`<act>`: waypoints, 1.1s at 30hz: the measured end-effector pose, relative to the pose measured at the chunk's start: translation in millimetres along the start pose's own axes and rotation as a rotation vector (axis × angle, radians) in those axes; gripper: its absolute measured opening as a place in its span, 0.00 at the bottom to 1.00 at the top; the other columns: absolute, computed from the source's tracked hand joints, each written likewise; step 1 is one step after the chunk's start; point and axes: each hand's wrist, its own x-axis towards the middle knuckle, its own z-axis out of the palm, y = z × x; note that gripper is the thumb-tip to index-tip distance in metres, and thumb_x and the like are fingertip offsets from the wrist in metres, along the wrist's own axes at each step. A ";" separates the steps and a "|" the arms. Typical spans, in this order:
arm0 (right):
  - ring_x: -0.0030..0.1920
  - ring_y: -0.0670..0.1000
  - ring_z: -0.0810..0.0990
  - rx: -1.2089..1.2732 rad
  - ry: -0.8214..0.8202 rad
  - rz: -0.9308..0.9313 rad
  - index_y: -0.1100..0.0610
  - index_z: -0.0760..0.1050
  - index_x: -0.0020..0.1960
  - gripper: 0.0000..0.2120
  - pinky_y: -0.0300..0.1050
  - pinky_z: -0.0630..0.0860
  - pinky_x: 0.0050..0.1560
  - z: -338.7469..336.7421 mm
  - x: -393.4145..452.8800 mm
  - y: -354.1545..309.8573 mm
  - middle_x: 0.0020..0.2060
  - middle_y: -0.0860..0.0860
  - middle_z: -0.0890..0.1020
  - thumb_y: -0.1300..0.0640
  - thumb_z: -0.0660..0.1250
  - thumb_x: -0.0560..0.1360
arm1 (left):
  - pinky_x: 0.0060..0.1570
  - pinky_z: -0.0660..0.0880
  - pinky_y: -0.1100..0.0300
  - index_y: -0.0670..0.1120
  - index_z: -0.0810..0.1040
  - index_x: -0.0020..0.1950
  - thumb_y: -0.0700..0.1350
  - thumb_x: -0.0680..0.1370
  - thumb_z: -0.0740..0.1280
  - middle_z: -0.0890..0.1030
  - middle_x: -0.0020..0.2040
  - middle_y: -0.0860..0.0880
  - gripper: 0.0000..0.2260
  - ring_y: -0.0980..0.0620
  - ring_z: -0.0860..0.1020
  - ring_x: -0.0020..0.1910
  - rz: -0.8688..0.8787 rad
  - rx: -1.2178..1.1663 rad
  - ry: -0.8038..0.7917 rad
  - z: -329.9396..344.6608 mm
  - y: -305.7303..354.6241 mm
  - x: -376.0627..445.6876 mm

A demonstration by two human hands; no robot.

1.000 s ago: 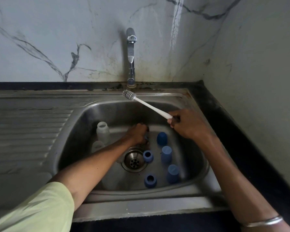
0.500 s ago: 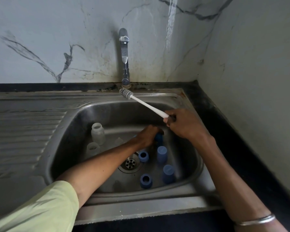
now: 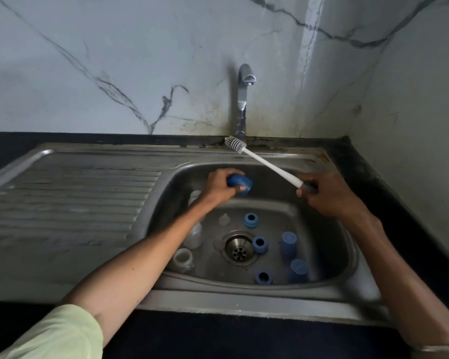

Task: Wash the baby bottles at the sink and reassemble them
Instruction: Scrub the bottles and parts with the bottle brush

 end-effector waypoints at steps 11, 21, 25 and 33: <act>0.62 0.49 0.75 -0.185 -0.125 -0.111 0.50 0.73 0.69 0.21 0.37 0.63 0.58 4.8 -22.9 -34.7 0.63 0.51 0.78 0.58 0.68 0.77 | 0.43 0.83 0.62 0.32 0.76 0.66 0.34 0.80 0.66 0.80 0.53 0.39 0.14 0.46 0.81 0.48 -0.255 -0.695 0.315 -105.6 -41.7 -47.7; 0.58 0.47 0.76 -0.138 -0.127 -0.153 0.49 0.72 0.69 0.22 0.38 0.67 0.56 12.9 -17.9 -26.9 0.62 0.51 0.78 0.60 0.68 0.77 | 0.48 0.83 0.58 0.37 0.76 0.66 0.34 0.80 0.66 0.82 0.53 0.41 0.14 0.46 0.84 0.47 -0.279 -0.821 0.058 -98.1 -33.8 -47.0; 0.54 0.49 0.78 -0.159 0.017 -0.203 0.49 0.73 0.68 0.20 0.42 0.71 0.55 10.8 -18.7 -24.2 0.59 0.54 0.80 0.60 0.67 0.78 | 0.52 0.82 0.55 0.39 0.77 0.65 0.34 0.80 0.66 0.84 0.50 0.42 0.13 0.44 0.85 0.46 -0.310 -0.885 -0.041 -95.8 -31.4 -45.7; 0.51 0.49 0.79 -0.161 -0.082 -0.087 0.44 0.71 0.69 0.19 0.51 0.77 0.58 33.3 -12.4 -23.1 0.59 0.52 0.80 0.54 0.64 0.79 | 0.47 0.83 0.59 0.35 0.73 0.69 0.32 0.79 0.66 0.83 0.52 0.43 0.18 0.48 0.85 0.45 -0.255 -0.819 -0.037 -93.5 -33.0 -45.4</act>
